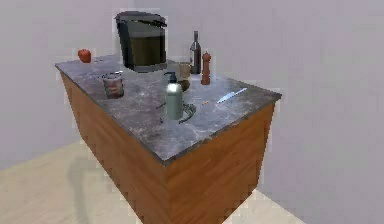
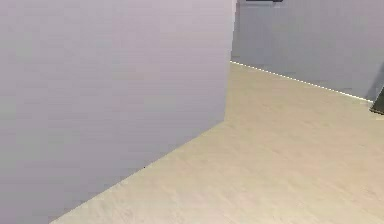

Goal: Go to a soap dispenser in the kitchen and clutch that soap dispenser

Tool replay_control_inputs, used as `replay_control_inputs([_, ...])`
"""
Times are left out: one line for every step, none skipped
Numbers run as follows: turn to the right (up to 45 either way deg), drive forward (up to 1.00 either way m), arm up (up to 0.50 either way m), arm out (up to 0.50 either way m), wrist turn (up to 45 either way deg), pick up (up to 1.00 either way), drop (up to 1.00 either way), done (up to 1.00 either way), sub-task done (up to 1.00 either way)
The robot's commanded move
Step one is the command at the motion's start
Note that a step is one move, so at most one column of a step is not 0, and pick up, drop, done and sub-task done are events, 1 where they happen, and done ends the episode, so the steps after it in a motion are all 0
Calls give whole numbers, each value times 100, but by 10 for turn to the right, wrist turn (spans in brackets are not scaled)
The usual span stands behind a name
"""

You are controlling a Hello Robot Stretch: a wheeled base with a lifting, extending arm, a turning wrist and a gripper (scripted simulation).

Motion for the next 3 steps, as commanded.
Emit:
replay_control_inputs([0,35,0,0,0,0,0,0,0])
replay_control_inputs([-450,0,0,0,0,0,0,0,0])
replay_control_inputs([-450,0,0,0,0,0,0,0,0])
